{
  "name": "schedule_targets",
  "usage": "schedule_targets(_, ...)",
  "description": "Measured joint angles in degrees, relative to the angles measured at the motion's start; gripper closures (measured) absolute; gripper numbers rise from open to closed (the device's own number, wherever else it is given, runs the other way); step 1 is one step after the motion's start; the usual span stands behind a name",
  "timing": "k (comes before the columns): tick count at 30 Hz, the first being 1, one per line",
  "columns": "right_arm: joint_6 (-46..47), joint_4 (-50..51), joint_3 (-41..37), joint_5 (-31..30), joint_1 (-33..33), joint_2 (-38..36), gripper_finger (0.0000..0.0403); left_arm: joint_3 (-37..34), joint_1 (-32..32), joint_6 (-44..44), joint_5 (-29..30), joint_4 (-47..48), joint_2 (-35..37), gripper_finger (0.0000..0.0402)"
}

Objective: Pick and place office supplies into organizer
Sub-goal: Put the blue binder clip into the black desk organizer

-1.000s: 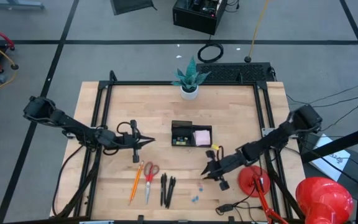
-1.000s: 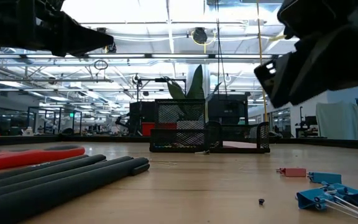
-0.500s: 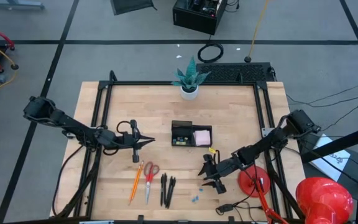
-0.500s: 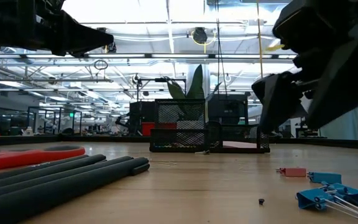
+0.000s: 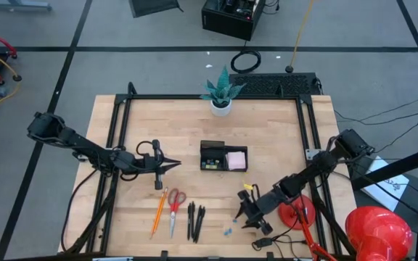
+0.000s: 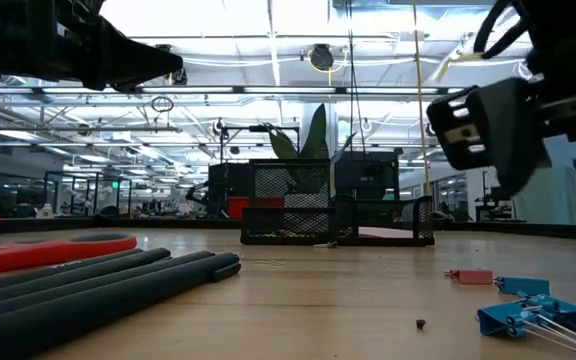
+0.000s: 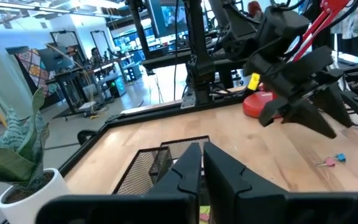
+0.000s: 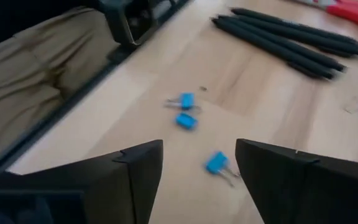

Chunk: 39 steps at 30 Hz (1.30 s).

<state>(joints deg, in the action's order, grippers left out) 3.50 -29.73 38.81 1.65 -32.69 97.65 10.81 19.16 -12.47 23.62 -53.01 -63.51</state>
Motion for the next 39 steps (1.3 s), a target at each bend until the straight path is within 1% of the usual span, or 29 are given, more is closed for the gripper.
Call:
schedule_targets(4,-0.7,2.2,1.6,-1.7,-0.4,0.0,0.0209,0.0,0.0,0.7,0.0,0.0,0.0,0.0361)
schedule_targets(10,-6.3,7.0,5.2,-1.5,0.0,1.6,0.0209,0.0,0.0,1.0,-0.1,-0.6,0.0,0.0355)
schedule_targets(16,-12.0,12.9,9.2,0.4,0.4,5.5,0.0209,0.0,0.0,1.2,-0.1,-0.7,0.0,0.0355)
schedule_targets(18,-13.3,15.8,10.1,1.0,0.5,5.5,0.0209,0.0,0.0,1.7,-0.1,-0.7,0.0,0.0355)
schedule_targets(21,-15.1,16.1,10.6,2.1,0.9,5.2,0.0209,0.0,0.0,2.3,-0.2,-0.4,0.0,0.0355)
schedule_targets(28,-19.6,16.4,10.6,10.5,3.8,5.2,0.0209,0.0,0.0,2.1,-0.2,-0.3,0.0,0.0355)
schedule_targets(32,-22.5,16.4,10.6,12.5,5.4,5.2,0.0209,0.0,0.0,2.1,-0.2,-0.3,0.0,0.0355)
schedule_targets(37,-24.9,16.3,10.6,16.4,7.0,5.2,0.0209,0.0,-0.1,1.6,-0.1,-0.3,0.0,0.0355)
schedule_targets(39,-26.4,16.3,10.6,16.6,7.1,5.2,0.0209,0.0,-0.1,1.0,-0.1,-0.3,0.0,0.0355)
